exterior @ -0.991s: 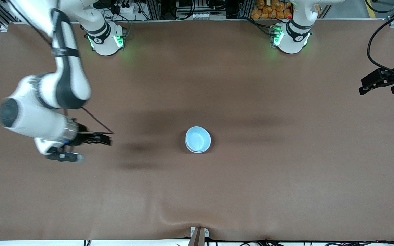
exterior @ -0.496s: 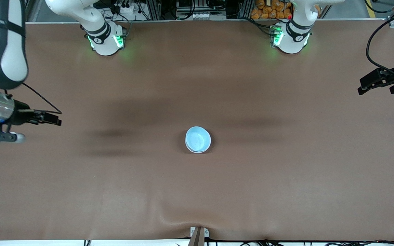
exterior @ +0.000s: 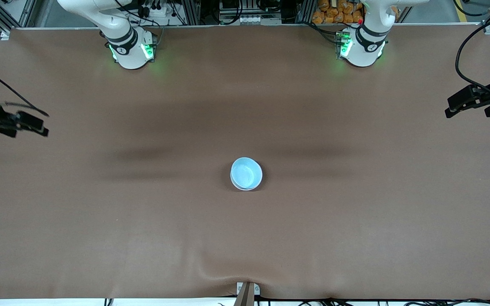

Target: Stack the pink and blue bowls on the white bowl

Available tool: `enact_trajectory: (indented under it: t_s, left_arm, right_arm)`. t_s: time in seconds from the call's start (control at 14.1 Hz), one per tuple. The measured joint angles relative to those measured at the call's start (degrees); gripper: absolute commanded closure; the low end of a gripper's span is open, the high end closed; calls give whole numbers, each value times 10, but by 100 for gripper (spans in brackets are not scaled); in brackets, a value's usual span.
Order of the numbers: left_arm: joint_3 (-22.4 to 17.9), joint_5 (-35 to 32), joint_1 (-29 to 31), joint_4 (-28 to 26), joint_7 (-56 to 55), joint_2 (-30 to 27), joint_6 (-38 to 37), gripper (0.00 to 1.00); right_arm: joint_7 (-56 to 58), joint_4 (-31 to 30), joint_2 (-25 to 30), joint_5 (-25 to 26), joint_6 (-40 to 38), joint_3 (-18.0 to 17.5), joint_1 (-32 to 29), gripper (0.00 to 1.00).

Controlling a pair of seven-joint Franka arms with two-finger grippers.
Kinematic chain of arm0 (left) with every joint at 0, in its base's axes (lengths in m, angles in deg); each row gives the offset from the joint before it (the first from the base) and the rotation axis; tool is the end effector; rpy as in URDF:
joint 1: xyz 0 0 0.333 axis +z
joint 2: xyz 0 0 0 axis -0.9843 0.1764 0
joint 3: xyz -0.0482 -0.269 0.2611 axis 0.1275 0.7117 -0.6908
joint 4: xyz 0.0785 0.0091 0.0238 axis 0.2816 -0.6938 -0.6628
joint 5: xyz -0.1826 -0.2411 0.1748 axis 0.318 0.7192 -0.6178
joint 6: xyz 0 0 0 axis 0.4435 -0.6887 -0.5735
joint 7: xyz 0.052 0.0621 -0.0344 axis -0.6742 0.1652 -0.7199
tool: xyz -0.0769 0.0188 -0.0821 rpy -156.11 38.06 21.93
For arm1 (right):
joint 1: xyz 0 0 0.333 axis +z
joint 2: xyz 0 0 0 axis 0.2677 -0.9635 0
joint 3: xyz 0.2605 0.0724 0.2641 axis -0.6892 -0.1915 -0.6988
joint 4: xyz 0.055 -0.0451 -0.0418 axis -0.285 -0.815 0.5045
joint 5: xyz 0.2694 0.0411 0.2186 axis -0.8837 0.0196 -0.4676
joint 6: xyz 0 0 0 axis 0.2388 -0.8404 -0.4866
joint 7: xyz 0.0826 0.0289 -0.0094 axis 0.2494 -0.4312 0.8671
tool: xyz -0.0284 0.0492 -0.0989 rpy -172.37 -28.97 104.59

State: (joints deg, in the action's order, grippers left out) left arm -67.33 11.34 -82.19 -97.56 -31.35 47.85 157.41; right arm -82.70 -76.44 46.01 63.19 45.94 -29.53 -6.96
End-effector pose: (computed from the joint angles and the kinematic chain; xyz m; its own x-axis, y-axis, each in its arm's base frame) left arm 0.5167 -0.0150 0.6931 0.9996 0.0261 0.0074 0.0260 -0.9996 0.0127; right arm 0.5115 -0.0520 0.6350 0.9998 -0.0204 -0.0046 -0.0208 -0.9958 -0.0892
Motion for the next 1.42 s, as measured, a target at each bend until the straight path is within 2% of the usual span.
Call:
enact_trajectory:
  t_s: [0.21, 0.5, 1.13, 1.42]
  left_arm:
    - [0, 0, 0, 0, 0, 0, 0, 0]
    - [0, 0, 0, 0, 0, 0, 0, 0]
    - [1, 0, 0, 0, 0, 0, 0, 0]
    - [1, 0, -1, 0, 0, 0, 0, 0]
  right_arm:
    - [-13, -1, 27, 8, -18, -14, -10, 0]
    - [-31, 10, 29, 29, -28, -49, -36, 0]
    - [-42, 42, 30, 32, -44, -53, -45, 0]
    - [-42, 45, 30, 32, -44, -77, -75, 0]
